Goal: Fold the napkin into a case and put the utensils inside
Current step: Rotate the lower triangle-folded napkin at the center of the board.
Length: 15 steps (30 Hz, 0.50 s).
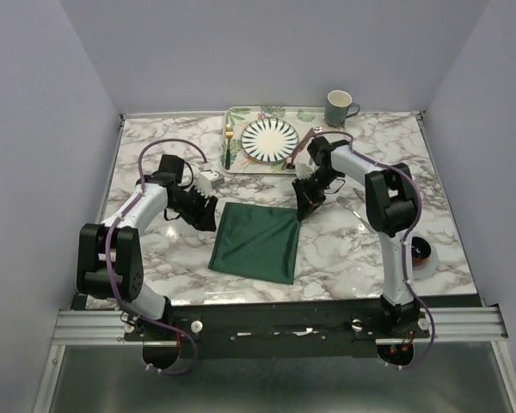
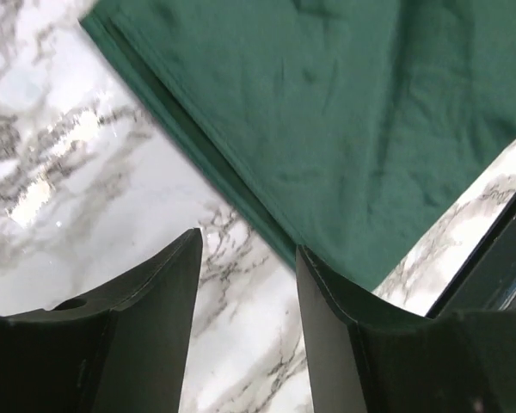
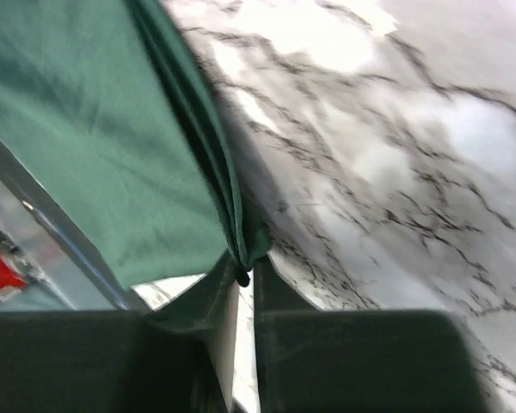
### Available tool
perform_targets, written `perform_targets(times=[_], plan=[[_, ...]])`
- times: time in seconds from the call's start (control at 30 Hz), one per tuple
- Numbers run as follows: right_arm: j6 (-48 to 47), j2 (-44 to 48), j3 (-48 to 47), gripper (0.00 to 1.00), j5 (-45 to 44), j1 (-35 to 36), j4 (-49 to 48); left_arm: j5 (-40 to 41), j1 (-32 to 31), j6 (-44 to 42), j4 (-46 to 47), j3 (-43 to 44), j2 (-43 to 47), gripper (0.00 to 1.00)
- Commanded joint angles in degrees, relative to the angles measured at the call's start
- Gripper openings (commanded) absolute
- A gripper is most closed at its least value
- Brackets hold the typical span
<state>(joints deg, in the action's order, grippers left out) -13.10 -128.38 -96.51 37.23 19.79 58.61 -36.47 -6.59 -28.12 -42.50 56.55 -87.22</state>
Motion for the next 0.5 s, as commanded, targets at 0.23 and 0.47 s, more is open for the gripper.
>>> perform_targets(times=[0.23,0.47], plan=[[-7.7,6.4,-4.3,0.77,-3.7,0.6,6.0,-8.8,0.0,5.0,16.0,-0.3,6.4,0.77],[-9.8,24.5,1.6,0.86,-8.5,0.5,-1.3,-6.3,-0.3,-3.5,32.4,-7.4,24.1,0.99]])
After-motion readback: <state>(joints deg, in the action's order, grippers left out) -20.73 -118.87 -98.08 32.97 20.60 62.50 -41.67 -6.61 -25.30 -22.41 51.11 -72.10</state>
